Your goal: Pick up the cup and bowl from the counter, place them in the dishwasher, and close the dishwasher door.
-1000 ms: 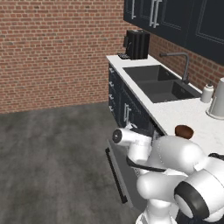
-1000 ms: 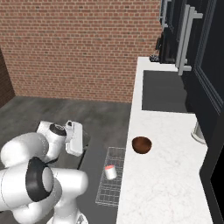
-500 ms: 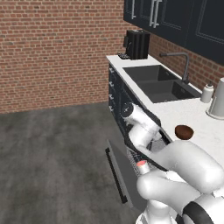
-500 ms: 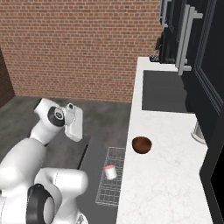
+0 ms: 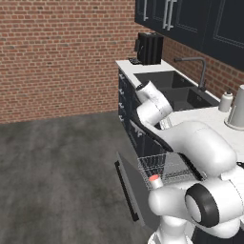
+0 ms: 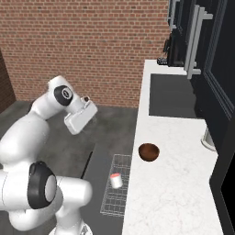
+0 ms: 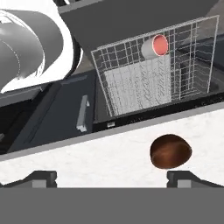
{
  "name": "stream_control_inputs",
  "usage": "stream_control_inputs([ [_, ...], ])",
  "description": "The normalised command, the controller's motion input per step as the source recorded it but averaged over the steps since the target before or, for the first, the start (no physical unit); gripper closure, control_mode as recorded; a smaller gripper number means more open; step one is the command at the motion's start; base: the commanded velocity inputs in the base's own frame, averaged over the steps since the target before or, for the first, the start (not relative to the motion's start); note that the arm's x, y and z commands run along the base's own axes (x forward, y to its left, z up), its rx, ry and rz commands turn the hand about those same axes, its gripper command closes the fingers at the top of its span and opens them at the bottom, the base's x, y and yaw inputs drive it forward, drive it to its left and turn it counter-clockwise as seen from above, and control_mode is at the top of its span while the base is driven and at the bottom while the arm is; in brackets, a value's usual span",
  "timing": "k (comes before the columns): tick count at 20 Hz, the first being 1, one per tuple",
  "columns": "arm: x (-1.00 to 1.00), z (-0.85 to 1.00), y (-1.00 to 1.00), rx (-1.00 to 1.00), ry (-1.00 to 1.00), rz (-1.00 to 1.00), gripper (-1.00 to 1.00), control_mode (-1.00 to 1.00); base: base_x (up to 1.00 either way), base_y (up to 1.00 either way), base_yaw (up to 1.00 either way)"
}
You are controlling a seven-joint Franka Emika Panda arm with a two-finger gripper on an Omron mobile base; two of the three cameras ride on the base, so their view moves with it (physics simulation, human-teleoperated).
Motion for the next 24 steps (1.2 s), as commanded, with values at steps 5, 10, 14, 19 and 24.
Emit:
stream_control_inputs([
  [5, -0.38, -0.56, 0.00, 0.13, -0.07, -0.73, -1.00, -1.00, 0.00, 0.00, 0.00],
  [10, -0.44, -0.39, 0.00, 0.16, -0.15, -0.71, -1.00, -1.00, 0.00, 0.00, 0.00],
  [14, -0.09, -0.08, -0.16, 0.13, -0.24, -0.61, -1.00, -1.00, 0.00, 0.00, 0.00],
  [19, 0.09, 0.06, -0.08, 0.00, -0.25, -0.44, -1.00, -1.00, 0.00, 0.00, 0.00],
  [24, 0.44, -0.05, -0.26, -0.24, 0.00, -0.28, -1.00, -1.00, 0.00, 0.00, 0.00],
])
